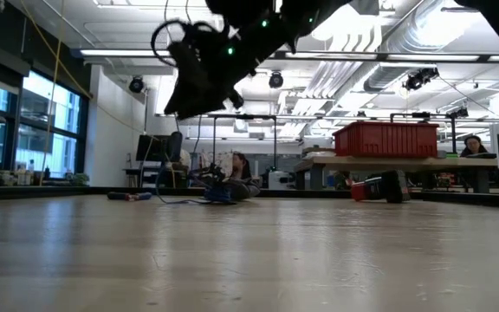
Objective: Coil cords
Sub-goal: Uncoil the blue wire from the black spool
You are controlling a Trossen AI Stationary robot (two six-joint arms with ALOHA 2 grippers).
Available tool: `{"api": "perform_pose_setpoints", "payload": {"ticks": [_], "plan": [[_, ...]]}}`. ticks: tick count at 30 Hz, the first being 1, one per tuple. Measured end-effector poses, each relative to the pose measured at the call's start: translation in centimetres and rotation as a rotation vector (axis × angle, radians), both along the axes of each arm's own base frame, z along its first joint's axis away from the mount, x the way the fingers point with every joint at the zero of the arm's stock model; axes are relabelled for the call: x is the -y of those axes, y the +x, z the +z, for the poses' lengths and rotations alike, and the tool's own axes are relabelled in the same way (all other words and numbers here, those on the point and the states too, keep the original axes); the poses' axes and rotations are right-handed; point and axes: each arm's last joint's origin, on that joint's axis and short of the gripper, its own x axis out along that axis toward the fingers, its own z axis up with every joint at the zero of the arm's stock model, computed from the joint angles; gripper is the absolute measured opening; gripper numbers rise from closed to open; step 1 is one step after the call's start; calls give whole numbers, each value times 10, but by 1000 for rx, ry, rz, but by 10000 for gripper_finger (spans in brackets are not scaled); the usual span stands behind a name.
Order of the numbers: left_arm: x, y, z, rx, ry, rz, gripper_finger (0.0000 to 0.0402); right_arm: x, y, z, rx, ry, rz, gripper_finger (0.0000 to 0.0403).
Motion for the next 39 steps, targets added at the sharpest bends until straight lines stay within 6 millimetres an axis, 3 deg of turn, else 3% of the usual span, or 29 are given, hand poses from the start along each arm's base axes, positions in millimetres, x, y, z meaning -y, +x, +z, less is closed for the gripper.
{"api": "perform_pose_setpoints", "payload": {"ticks": [6, 13, 19, 25, 28, 35, 39], "plan": [[0, 0, 0, 5, 1, 0, 1, 3, 4, -19, -43, 4, -6, 167], [0, 0, 1, 7, 1, 0, 0, 3, 5, -20, -27, 4, 5, 155], [0, 0, 0, 6, 1, 0, 0, 4, 7, -23, -31, 2, 17, 111], [0, 0, 0, 5, 1, 1, 0, 4, 6, -24, -42, 0, 19, 35], [0, 0, 0, 5, 1, 1, 0, 4, 6, -24, -41, 0, 20, 6], [-1, -1, 1, -3, 5, 46, 2, 2, 4, -22, -54, 27, 35, 2], [-3, -3, 0, -21, -18, 132, 20, 1, 0, -4, -26, 30, 69, 1]]}}
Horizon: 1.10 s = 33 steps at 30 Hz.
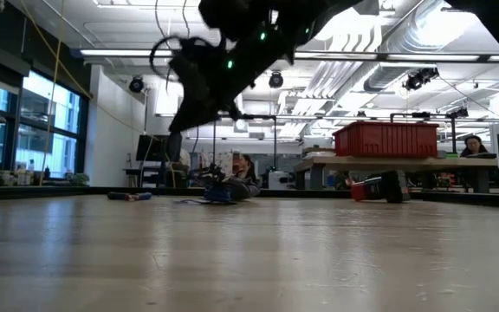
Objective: Coil cords
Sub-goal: Uncoil the blue wire from the black spool
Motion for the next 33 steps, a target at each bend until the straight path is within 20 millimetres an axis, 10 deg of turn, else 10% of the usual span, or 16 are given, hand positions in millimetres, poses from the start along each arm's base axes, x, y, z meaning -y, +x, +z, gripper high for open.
{"api": "perform_pose_setpoints", "payload": {"ticks": [15, 33], "plan": [[-3, -1, -31, -210, -272, 43, 157, -8, -23, 58, 73, 89, 201, 0], [-2, 48, -99, -452, -517, 32, 171, -48, -42, 57, -116, 73, 370, 0]]}}
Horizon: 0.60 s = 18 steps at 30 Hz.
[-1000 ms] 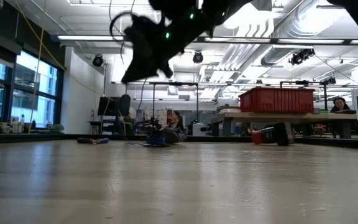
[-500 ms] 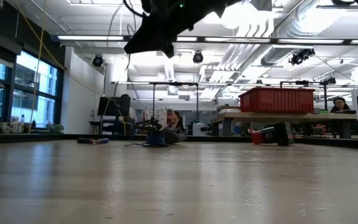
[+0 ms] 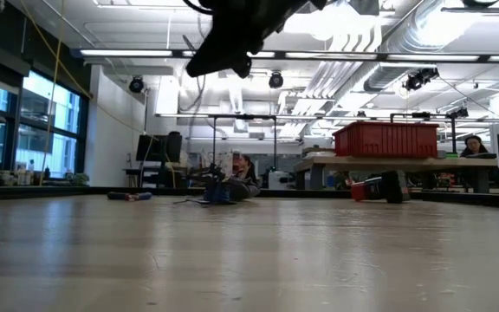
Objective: Coil cords
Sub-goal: Uncoil the blue wire from the black spool
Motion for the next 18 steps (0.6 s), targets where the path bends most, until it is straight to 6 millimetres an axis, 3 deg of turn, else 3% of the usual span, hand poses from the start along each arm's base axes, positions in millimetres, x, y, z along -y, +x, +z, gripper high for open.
{"api": "perform_pose_setpoints", "payload": {"ticks": [8, 14, 18], "plan": [[15, 38, -57, 178, -17, -55, 171, 3, -17, 21, -8, -43, 41, 0], [16, 30, -103, 274, -82, -49, 171, -1, -26, 26, -50, -18, 78, 0], [9, 13, -118, 259, -91, -14, 171, -11, -28, 27, -58, -2, 86, 0]]}}
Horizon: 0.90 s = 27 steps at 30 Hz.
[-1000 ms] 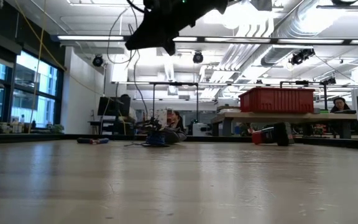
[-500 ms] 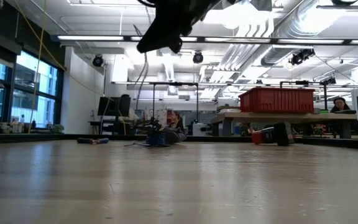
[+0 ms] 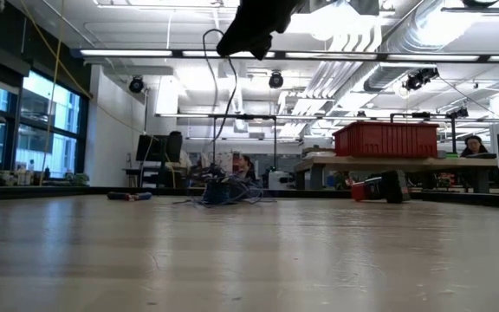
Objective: Coil cords
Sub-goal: Uncoil the blue wire from the black spool
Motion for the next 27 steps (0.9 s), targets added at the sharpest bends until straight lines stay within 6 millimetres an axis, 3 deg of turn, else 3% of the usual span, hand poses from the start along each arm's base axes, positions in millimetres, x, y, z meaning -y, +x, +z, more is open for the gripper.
{"api": "perform_pose_setpoints", "payload": {"ticks": [6, 10, 14, 16, 20, 27], "plan": [[-9, -32, -26, -49, 13, -2, 171, -13, -4, 6, -17, 80, -88, 0], [-12, -51, -62, -40, -61, -34, 171, -26, -7, 10, -13, 112, -212, 0], [-10, -60, -98, 6, -155, -119, 171, -42, -6, 17, 19, 261, -305, 0], [-8, -62, -112, 19, -205, -152, 171, -47, -7, 34, 114, 358, -325, 0], [-6, -63, -129, 5, -269, -180, 171, -46, -25, 92, 419, 466, -360, 0], [-1, -63, -128, 11, -240, -204, 171, -25, -85, 174, 842, 353, -467, 0]]}}
